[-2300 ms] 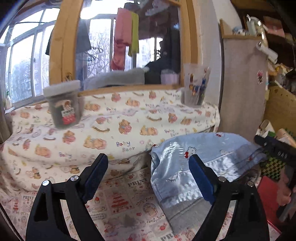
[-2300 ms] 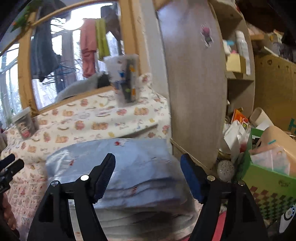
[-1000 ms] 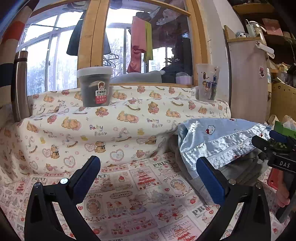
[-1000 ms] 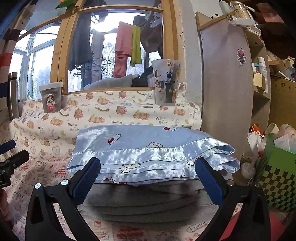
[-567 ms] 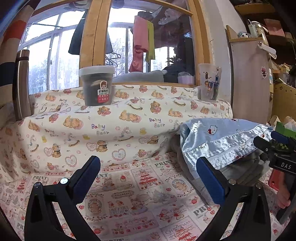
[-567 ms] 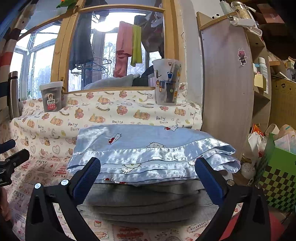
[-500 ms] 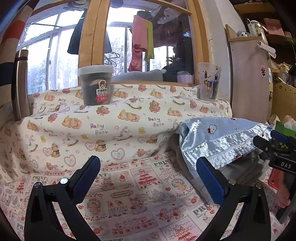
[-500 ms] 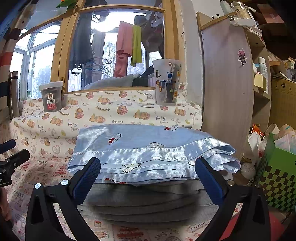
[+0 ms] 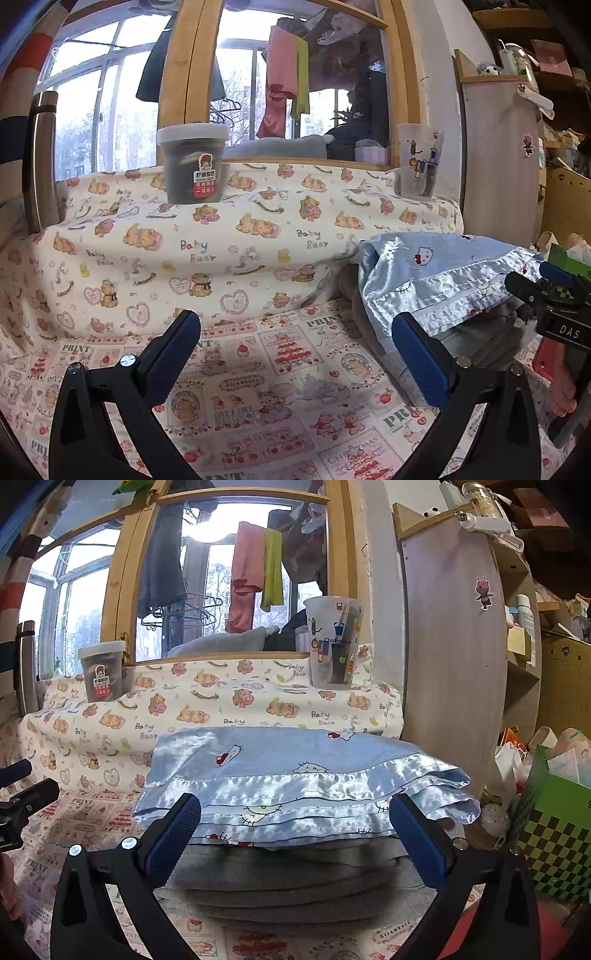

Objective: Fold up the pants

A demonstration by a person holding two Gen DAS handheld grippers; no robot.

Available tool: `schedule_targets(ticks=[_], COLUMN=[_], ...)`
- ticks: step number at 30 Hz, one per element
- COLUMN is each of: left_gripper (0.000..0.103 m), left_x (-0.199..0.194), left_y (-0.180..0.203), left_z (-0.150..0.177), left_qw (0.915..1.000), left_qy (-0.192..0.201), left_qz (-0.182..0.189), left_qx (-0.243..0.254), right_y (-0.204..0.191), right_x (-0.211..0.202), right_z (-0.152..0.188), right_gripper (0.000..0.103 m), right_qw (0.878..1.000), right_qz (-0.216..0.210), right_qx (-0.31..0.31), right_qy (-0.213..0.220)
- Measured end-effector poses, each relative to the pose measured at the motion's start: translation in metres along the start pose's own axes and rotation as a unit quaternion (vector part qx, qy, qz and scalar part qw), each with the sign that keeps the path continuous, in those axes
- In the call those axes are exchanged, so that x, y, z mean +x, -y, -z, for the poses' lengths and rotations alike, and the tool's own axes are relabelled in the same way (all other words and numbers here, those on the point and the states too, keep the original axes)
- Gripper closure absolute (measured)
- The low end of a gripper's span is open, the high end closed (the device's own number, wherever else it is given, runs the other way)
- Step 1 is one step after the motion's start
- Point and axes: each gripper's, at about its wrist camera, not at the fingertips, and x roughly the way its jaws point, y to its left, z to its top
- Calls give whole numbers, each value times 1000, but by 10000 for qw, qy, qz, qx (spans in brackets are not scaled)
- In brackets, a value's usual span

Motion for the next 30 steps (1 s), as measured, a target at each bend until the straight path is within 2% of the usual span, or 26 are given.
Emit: schedule_targets(ticks=[30], left_gripper=[0], left_x=[-3], left_y=[5], left_z=[0], left_qw=[9999], left_qy=[76], left_qz=[-40], left_qx=[98], right_y=[0], right_x=[-1], right_z=[0], right_gripper=[1], right_qw=[10000], right_qz=[4], right_qx=[-1], right_qy=[9])
